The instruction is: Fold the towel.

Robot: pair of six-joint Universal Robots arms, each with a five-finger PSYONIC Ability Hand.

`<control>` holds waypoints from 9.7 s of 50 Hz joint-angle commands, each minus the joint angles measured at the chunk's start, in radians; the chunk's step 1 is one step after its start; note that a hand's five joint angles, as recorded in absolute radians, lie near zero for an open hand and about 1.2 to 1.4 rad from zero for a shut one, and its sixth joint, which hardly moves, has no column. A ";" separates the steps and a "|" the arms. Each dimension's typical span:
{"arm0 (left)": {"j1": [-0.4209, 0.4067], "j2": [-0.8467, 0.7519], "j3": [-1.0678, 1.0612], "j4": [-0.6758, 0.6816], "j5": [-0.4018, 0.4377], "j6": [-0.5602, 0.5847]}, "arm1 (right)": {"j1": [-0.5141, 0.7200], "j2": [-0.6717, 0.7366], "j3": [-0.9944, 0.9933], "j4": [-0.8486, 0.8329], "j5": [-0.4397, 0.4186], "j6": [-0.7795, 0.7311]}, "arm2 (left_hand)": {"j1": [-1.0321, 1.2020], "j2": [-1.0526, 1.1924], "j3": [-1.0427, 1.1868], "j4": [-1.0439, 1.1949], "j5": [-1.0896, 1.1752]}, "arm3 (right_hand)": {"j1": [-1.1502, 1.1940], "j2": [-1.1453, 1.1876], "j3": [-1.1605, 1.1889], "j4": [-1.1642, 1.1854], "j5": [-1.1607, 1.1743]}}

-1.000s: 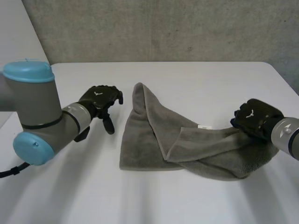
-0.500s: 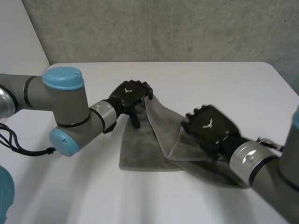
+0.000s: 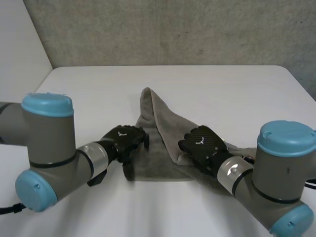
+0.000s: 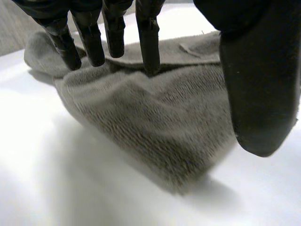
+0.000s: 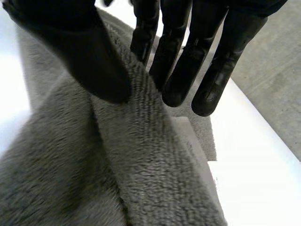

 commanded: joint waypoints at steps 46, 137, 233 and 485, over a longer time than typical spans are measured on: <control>-0.083 -0.082 -0.062 0.195 -0.158 -0.015 | -0.187 0.428 -0.808 0.143 0.534 -0.004 | 0.204 0.213 0.211 0.205 0.233 | -0.741 -0.730 -0.722 -0.724 -0.731; 0.159 0.269 0.299 0.233 -0.111 -0.290 | -0.459 -0.254 -0.378 0.092 -0.355 0.411 | 1.125 1.135 1.132 1.126 1.154 | 0.183 0.193 0.202 0.200 0.193; 0.171 -0.039 0.023 0.256 -0.089 -0.150 | -0.463 -0.058 0.249 -0.090 -0.257 -0.211 | 1.125 1.135 1.132 1.126 1.154 | -0.656 -0.645 -0.637 -0.639 -0.646; 0.153 -0.036 -0.033 0.259 -0.081 -0.138 | -0.489 -0.078 0.073 -0.087 -0.088 0.194 | 1.125 1.135 1.132 1.126 1.154 | 0.183 0.193 0.202 0.200 0.193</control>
